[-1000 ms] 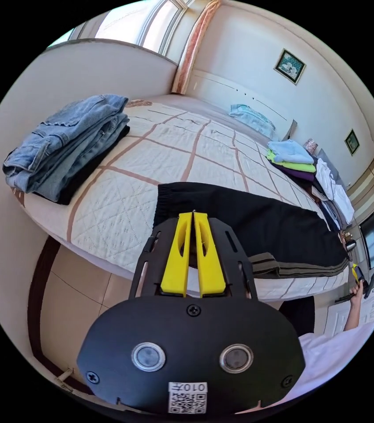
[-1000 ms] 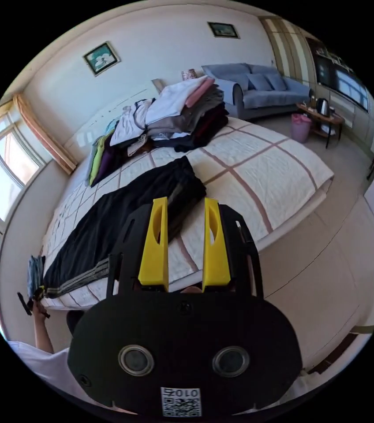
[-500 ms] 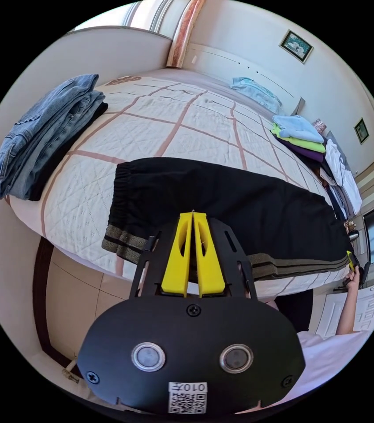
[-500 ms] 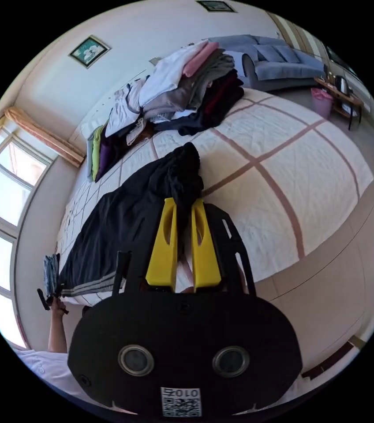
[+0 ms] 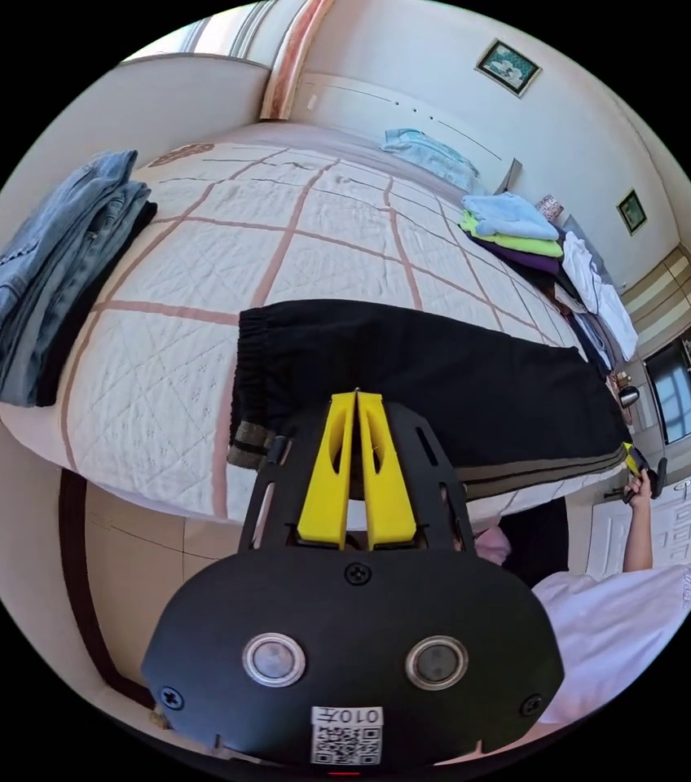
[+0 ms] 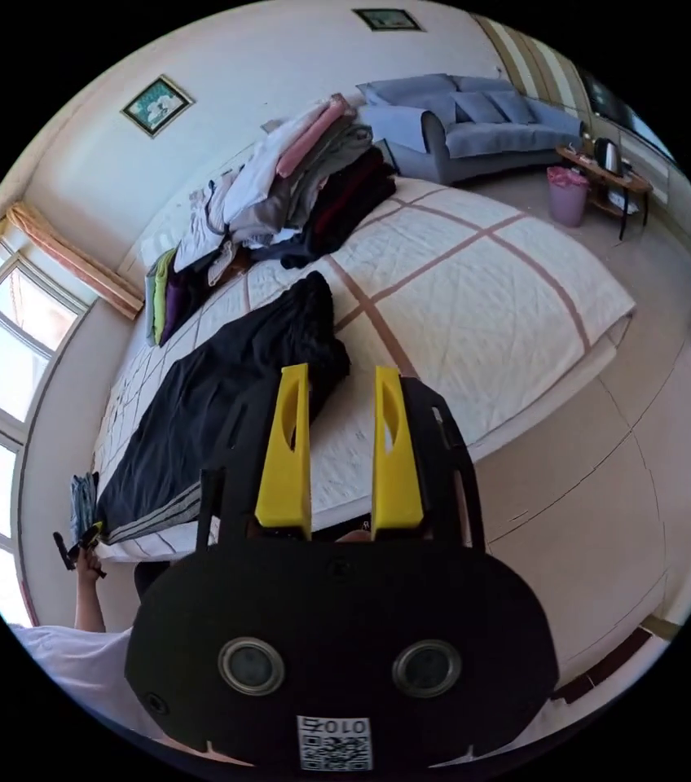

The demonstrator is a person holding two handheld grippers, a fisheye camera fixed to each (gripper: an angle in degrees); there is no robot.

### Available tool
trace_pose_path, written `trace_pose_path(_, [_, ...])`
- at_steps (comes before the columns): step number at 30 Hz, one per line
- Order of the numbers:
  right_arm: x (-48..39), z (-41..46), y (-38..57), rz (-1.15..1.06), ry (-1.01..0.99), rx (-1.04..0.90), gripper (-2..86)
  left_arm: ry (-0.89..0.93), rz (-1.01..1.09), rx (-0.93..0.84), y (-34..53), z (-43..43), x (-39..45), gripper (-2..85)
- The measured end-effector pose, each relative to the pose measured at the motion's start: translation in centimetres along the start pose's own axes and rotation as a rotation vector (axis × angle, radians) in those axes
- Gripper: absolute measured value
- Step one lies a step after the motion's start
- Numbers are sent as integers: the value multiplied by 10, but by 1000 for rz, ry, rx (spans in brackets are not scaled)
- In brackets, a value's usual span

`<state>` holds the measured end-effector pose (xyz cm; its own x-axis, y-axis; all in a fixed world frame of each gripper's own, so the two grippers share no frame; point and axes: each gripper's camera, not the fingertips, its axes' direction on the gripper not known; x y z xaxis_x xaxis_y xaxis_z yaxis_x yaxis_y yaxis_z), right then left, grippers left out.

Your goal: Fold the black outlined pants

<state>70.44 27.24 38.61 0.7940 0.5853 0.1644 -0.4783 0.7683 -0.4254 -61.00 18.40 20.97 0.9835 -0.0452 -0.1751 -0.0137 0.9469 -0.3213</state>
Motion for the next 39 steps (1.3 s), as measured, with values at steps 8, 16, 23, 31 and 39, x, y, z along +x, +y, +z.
trace_pose_path(8, [-130, 67, 23, -317, -18, -191, 106, -125, 31, -82, 9, 7, -5, 19])
trace_pose_path(16, [-275, 38, 47, -597, 72, -11, 103, -89, -152, 143, 73, -89, -48, 58])
trace_pose_path(23, [-578, 87, 148, -1334, -440, -234, 126, 187, -342, 172, 111, -67, -92, 109])
trace_pose_path(31, [-740, 128, 249, -1624, -574, -342, 124, 331, -517, 289, 141, -75, -106, 110])
trace_pose_path(39, [-819, 148, 268, -1759, -532, -352, 126, 219, -450, 321, 133, -119, -58, 99])
